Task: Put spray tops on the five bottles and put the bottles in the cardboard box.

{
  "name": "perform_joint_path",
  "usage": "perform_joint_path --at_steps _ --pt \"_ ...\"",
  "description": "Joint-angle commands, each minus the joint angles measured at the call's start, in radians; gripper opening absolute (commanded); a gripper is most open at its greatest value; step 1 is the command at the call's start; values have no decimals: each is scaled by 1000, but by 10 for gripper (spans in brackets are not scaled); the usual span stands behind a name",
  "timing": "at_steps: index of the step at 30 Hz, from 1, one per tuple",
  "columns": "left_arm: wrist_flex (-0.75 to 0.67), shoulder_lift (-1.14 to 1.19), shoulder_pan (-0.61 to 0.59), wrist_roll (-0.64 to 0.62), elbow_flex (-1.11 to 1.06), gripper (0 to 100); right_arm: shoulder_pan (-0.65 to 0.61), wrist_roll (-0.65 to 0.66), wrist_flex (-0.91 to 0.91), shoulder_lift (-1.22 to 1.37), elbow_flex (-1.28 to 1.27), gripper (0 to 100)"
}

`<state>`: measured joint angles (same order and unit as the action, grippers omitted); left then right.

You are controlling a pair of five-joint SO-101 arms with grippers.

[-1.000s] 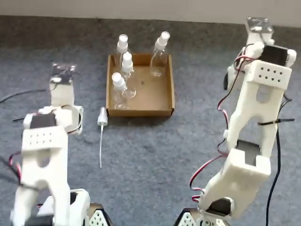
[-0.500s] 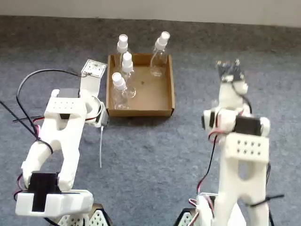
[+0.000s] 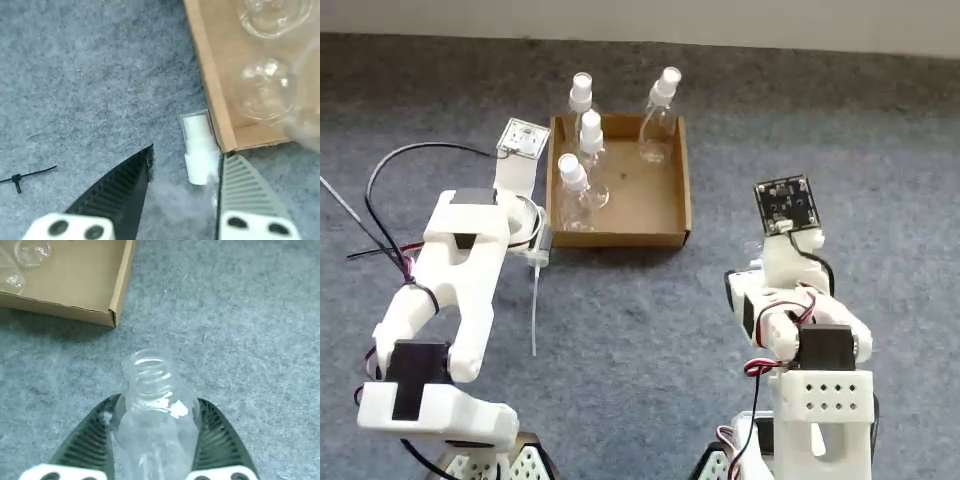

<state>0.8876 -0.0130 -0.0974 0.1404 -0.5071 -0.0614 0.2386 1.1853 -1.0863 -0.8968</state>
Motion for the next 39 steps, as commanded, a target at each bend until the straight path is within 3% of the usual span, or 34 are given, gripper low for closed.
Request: perform_joint_path --at_steps 1,6,17,22,32,39 --pt "-32 -7 16 5 45 197 -13 -11 -21 -18 8 5" --pt "-32 -7 16 9 45 147 -16 -12 -19 -18 8 5" --pt "-28 -5 24 9 35 149 -45 -12 -18 -19 8 5" --pt "-29 -7 21 3 4 205 -45 -12 18 -19 13 5" --pt "-32 -7 19 3 -8 189 -45 -12 18 -19 13 5" --pt "-32 -5 -58 40 -8 189 -44 -12 18 -19 13 5"
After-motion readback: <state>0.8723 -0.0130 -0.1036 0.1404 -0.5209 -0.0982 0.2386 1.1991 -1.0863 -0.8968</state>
